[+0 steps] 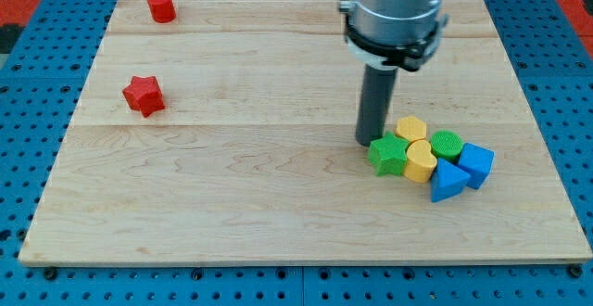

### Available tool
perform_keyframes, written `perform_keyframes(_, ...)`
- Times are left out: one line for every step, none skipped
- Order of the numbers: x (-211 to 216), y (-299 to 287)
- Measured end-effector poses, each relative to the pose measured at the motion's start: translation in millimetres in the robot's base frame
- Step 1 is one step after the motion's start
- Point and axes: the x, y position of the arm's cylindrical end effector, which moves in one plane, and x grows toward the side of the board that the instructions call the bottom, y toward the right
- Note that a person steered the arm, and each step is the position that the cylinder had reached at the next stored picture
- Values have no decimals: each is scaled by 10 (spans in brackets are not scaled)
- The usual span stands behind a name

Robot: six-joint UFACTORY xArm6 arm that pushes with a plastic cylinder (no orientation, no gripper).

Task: Point at the red star

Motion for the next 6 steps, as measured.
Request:
perform_keyframes(36, -40)
perform_keyframes(-7, -888)
perform_keyframes(7, -1587)
perform_keyframes(20, -2200)
perform_keyframes(-76, -2756)
perform_keyframes(-424, -2956)
